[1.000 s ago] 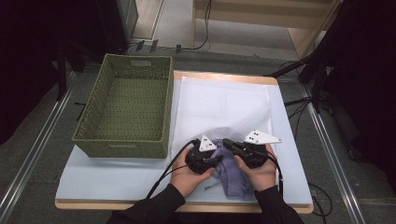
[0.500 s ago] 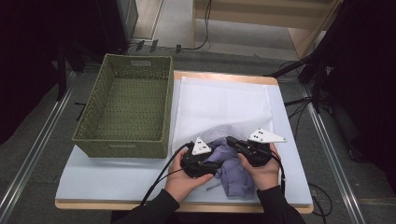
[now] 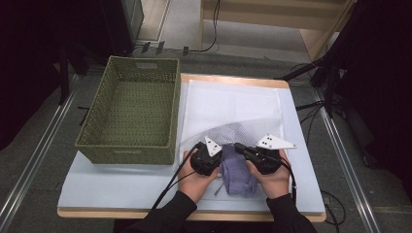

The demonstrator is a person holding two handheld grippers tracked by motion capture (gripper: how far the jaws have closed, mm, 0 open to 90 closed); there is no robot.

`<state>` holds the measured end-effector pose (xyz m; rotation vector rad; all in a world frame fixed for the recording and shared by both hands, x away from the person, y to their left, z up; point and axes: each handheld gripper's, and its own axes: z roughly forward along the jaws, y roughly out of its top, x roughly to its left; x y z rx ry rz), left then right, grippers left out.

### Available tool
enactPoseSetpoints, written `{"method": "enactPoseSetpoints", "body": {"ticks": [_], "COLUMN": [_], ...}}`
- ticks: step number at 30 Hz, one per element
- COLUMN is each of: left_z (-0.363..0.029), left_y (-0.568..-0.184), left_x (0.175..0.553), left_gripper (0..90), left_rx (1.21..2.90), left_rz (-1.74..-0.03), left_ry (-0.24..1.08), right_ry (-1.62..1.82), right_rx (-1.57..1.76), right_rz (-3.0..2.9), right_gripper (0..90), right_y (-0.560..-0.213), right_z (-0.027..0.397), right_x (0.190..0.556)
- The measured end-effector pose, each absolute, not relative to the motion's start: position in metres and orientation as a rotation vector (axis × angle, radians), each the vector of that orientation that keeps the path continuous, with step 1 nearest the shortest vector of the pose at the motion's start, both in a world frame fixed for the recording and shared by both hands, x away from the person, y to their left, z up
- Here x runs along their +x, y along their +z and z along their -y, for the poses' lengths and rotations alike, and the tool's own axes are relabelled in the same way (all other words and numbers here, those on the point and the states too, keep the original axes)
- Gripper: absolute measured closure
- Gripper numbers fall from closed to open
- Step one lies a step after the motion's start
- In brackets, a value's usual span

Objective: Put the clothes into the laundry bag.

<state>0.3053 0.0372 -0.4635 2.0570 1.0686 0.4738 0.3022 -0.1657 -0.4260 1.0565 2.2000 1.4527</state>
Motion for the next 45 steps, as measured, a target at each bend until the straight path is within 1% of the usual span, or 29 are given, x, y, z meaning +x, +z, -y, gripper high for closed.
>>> {"method": "enactPoseSetpoints", "body": {"ticks": [1,3,6,8,10,12,14,17,18,20,22,23,26,27,28,29,30,32,36,41,43,44,45], "left_z": [-0.038,-0.041,-0.049,-0.050,-0.047,-0.039,-0.026,-0.005,-0.002,0.004,0.005,0.006,0.006,0.006,0.005,0.005,0.003,0.001,-0.009,-0.026,-0.032,-0.034,-0.035], "left_y": [-0.461,-0.454,-0.445,-0.442,-0.442,-0.444,-0.451,-0.465,-0.469,-0.474,-0.473,-0.474,-0.474,-0.473,-0.473,-0.473,-0.473,-0.471,-0.466,-0.465,-0.468,-0.467,-0.467], "left_x": [0.302,0.295,0.285,0.275,0.268,0.261,0.257,0.257,0.258,0.260,0.262,0.263,0.265,0.266,0.266,0.266,0.267,0.268,0.278,0.296,0.302,0.303,0.302], "left_gripper": [70.1,56.7,46.2,44.9,43.4,43.1,42.8,37.0,33.8,30.5,35.0,40.0,57.8,66.1,72.3,82.1,87.0,89.3,89.8,89.7,88.6,86.0,81.2], "left_rx": [2.054,2.045,2.027,2.024,2.026,2.042,2.078,2.191,2.206,2.220,2.217,2.208,2.201,2.204,2.205,2.207,2.208,2.204,2.154,2.093,2.065,2.069,2.065], "left_rz": [-1.057,-1.025,-0.993,-0.973,-0.939,-0.897,-0.862,-0.821,-0.819,-0.815,-0.841,-0.848,-0.865,-0.857,-0.847,-0.836,-0.823,-0.813,-0.864,-0.963,-1.002,-0.996,-0.990], "left_ry": [0.475,0.424,0.342,0.355,0.337,0.338,0.311,0.263,0.254,0.268,0.291,0.306,0.325,0.325,0.334,0.337,0.328,0.331,0.367,0.484,0.433,0.400,0.388], "right_ry": [1.451,1.450,1.451,1.453,1.453,1.451,1.446,1.446,1.446,1.445,1.445,1.442,1.441,1.440,1.437,1.439,1.438,1.442,1.444,1.442,1.442,1.442,1.440], "right_rx": [1.055,1.062,1.071,1.067,1.069,1.071,1.068,1.066,1.066,1.071,1.065,1.057,1.057,1.056,1.053,1.051,1.052,1.050,1.058,1.055,1.062,1.064,1.068], "right_rz": [-2.200,-2.199,-2.193,-2.187,-2.187,-2.185,-2.191,-2.192,-2.193,-2.194,-2.200,-2.205,-2.213,-2.213,-2.213,-2.214,-2.212,-2.210,-2.203,-2.199,-2.198,-2.197,-2.197], "right_gripper": [90.0,90.0,90.0,90.0,90.0,90.0,90.0,90.0,90.0,90.0,90.0,90.0,90.0,90.0,90.0,90.0,90.0,90.0,90.0,90.0,90.0,90.0,90.0], "right_y": [-0.426,-0.427,-0.426,-0.426,-0.426,-0.426,-0.426,-0.426,-0.426,-0.426,-0.426,-0.426,-0.427,-0.427,-0.427,-0.427,-0.427,-0.426,-0.425,-0.426,-0.426,-0.426,-0.426], "right_z": [0.166,0.167,0.169,0.170,0.170,0.170,0.169,0.168,0.168,0.168,0.169,0.169,0.167,0.167,0.166,0.166,0.166,0.166,0.168,0.169,0.170,0.170,0.171], "right_x": [0.303,0.303,0.303,0.304,0.304,0.304,0.303,0.303,0.303,0.303,0.303,0.303,0.303,0.303,0.302,0.302,0.302,0.302,0.301,0.302,0.302,0.302,0.302]}}
